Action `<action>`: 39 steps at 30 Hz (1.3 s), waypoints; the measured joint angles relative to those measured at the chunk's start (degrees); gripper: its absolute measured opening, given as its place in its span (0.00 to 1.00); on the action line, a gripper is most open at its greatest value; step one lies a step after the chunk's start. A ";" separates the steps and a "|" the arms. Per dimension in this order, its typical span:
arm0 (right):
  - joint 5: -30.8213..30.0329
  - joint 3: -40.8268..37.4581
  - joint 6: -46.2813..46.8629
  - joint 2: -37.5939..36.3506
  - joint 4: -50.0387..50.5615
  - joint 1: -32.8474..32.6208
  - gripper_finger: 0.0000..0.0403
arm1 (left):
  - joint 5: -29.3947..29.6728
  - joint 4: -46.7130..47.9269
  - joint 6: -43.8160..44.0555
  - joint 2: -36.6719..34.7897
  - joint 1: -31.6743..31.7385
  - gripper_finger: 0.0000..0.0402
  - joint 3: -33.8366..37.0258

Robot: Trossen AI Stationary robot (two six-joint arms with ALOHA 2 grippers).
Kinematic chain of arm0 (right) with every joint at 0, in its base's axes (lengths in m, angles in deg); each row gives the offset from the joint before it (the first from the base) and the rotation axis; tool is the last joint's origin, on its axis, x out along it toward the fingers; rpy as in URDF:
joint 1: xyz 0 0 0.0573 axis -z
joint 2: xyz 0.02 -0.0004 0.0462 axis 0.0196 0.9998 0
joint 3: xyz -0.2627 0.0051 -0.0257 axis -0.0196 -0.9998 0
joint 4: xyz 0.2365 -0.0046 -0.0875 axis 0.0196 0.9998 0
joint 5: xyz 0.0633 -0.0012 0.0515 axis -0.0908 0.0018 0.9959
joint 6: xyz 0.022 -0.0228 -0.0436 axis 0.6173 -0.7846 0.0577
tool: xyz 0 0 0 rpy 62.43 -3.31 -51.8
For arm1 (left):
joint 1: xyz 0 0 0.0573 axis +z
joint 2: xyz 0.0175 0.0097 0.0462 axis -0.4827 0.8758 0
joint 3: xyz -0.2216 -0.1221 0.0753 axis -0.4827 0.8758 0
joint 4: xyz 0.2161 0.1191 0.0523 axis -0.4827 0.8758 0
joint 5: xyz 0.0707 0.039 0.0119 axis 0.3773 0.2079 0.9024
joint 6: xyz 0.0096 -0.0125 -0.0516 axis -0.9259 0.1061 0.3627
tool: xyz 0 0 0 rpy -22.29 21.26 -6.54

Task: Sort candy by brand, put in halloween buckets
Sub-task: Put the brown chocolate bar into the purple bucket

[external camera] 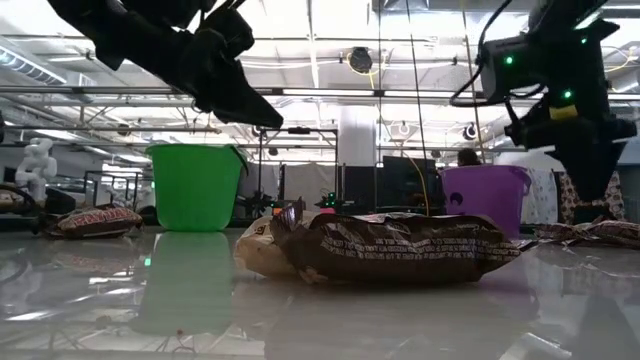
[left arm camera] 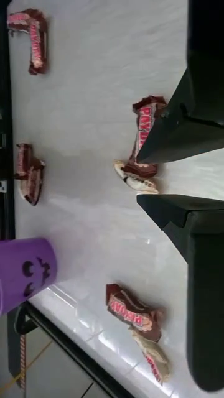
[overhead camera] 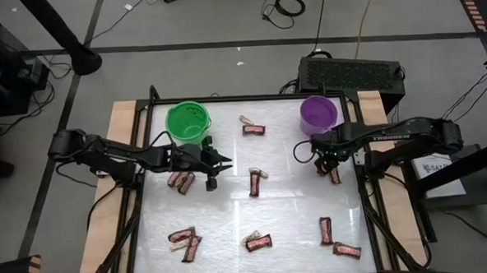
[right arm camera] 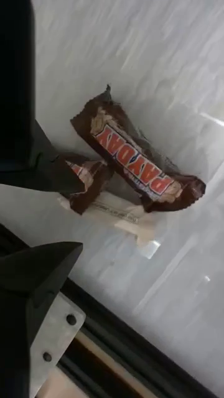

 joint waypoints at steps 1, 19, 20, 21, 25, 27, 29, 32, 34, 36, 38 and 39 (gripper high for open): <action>0.98 -0.53 -0.70 -0.02 -0.70 0.40 0.33 | 0.00 -0.01 0.04 0.00 0.00 0.24 0.00; 6.64 -4.66 -6.05 -0.04 -7.05 4.78 0.33 | -0.30 1.25 0.34 0.00 0.00 0.24 0.00; 6.71 -4.66 -6.18 -0.04 -7.18 4.78 0.33 | -0.46 1.25 0.34 0.00 0.00 0.24 0.00; 6.75 -4.66 -6.18 -0.04 -7.20 4.78 0.33 | -0.46 1.25 0.34 0.00 0.00 0.24 0.00; 6.69 -4.66 -6.33 -0.04 -6.87 4.78 0.31 | -0.46 1.25 0.34 0.00 0.00 0.24 0.02; 6.66 -4.80 -6.37 -0.04 -7.10 4.78 0.29 | -0.46 1.25 0.35 -0.02 0.00 0.24 0.02; 6.70 -5.70 -6.01 -0.04 -7.41 4.78 0.27 | -0.46 1.31 0.36 -0.02 0.00 0.24 0.02; 6.78 -7.89 -5.27 -0.04 -7.46 4.76 0.24 | -0.46 1.47 0.39 -0.02 0.00 0.24 0.04; 7.55 -8.88 -5.20 -0.04 -8.14 4.80 0.22 | -0.46 1.47 0.37 -0.02 0.00 0.24 0.04; 7.93 -9.07 -5.42 -0.04 -9.96 4.80 0.21 | -0.46 1.47 0.36 -0.02 0.00 0.24 0.04; 7.93 -9.08 -6.08 -0.04 -10.31 4.80 0.19 | -0.45 1.47 0.36 -0.02 0.01 0.24 0.07; 7.93 -9.08 -6.34 -0.04 -10.44 4.82 0.17 | -0.44 1.45 0.36 -0.02 0.01 0.24 0.07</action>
